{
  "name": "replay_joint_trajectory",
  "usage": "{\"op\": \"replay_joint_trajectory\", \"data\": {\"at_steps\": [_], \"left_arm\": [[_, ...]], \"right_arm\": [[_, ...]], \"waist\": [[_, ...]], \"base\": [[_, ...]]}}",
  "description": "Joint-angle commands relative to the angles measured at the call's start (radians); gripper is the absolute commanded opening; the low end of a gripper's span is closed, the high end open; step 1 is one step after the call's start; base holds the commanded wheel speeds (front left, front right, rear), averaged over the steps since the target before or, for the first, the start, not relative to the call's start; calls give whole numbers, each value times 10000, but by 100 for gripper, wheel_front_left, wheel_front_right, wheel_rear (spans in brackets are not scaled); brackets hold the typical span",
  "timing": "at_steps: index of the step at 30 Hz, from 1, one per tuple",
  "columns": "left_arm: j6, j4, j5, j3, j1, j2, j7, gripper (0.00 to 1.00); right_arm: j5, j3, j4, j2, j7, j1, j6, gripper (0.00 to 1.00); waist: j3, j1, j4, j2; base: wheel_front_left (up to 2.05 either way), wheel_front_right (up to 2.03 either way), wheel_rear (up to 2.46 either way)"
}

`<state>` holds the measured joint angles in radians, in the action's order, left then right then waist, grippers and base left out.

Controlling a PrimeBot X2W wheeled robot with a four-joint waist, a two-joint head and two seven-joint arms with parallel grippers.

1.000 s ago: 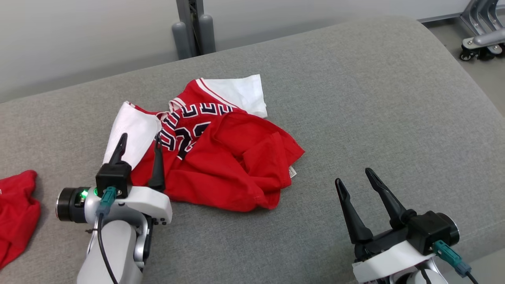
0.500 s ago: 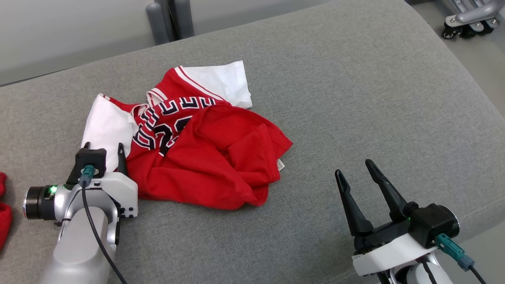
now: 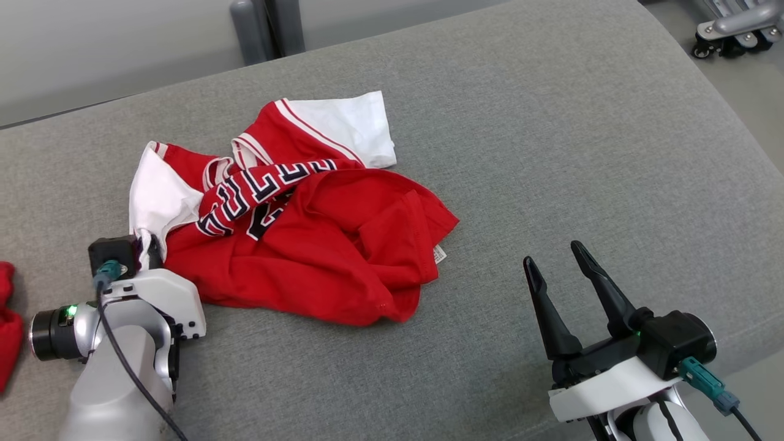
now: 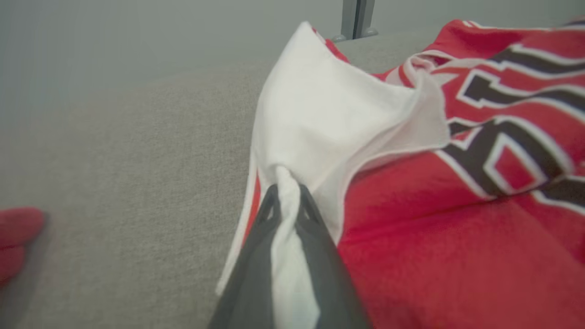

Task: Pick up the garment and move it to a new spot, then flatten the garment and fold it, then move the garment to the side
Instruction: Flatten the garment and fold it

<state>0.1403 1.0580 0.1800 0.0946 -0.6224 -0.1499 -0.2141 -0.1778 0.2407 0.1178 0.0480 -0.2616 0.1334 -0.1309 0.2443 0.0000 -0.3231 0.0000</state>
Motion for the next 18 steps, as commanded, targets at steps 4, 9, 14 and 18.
{"op": "replay_joint_trajectory", "data": {"at_steps": [4,9,14,18], "left_arm": [[-839,-356,1235,-912,149,222,-420,0],[-1806,-1185,2620,-1957,602,630,-501,0],[-2508,-2136,4738,-2811,1508,937,-492,0],[-2672,-2787,7213,-2442,2260,980,-95,0]], "right_arm": [[83,-51,11,52,-63,-145,3,100],[113,-18,52,52,-63,-256,1,100],[136,67,102,53,-63,-488,3,100],[233,39,132,53,-63,-614,3,100]], "waist": [[-133,0,278,0],[-373,0,603,0],[-770,0,1049,0],[-967,0,1397,0]], "base": [[0,0,0],[0,0,0],[0,0,0],[0,0,0]]}}
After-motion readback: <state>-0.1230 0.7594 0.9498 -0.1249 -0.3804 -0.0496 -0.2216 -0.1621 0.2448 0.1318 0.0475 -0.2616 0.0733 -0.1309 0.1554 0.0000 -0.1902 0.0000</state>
